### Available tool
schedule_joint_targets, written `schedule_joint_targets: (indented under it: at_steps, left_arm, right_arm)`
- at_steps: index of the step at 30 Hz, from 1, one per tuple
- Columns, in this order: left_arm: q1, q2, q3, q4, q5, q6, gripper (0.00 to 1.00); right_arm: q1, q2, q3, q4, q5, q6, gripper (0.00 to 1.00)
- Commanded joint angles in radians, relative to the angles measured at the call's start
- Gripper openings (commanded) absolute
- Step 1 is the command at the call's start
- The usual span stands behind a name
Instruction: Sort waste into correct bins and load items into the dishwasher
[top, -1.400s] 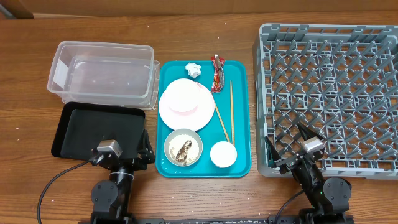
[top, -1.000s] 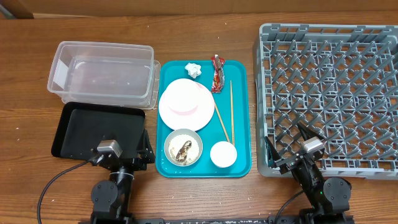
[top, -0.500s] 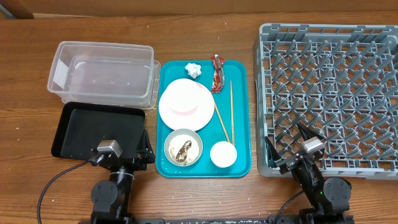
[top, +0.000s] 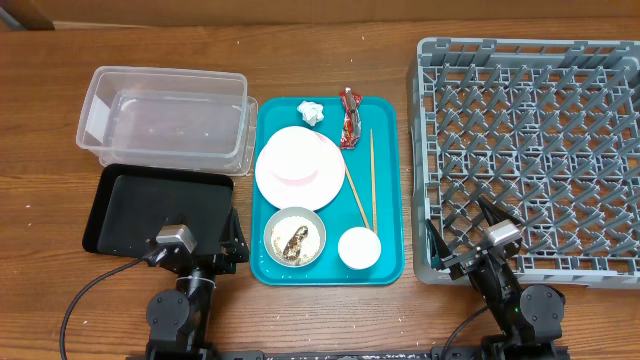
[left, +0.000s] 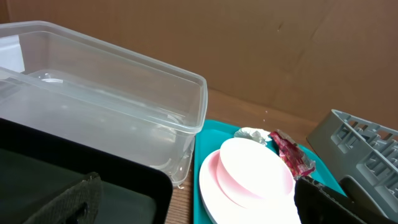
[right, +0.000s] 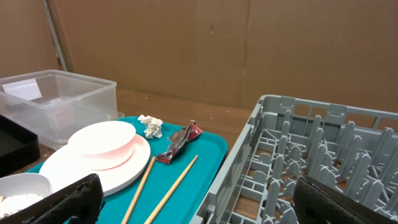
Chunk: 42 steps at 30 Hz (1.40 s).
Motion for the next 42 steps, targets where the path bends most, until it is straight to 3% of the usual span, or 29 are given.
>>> schedule_joint_targets:
  at_steps: [1, 38, 42]
  left_arm:
    - [0.005, -0.011, -0.004, 0.002, 0.011, 0.016, 1.0]
    - [0.005, -0.011, -0.004, 0.002, 0.011, 0.016, 1.0]
    - [0.005, -0.011, -0.004, 0.027, 0.045, -0.055, 1.0]
  right_arm:
    - [-0.003, -0.008, -0.01, 0.01, -0.005, 0.003, 1.0]
    - [-0.003, -0.008, -0.01, 0.013, -0.005, 0.003, 1.0]
    - [-0.003, -0.008, -0.01, 0.015, -0.031, 0.008, 1.0]
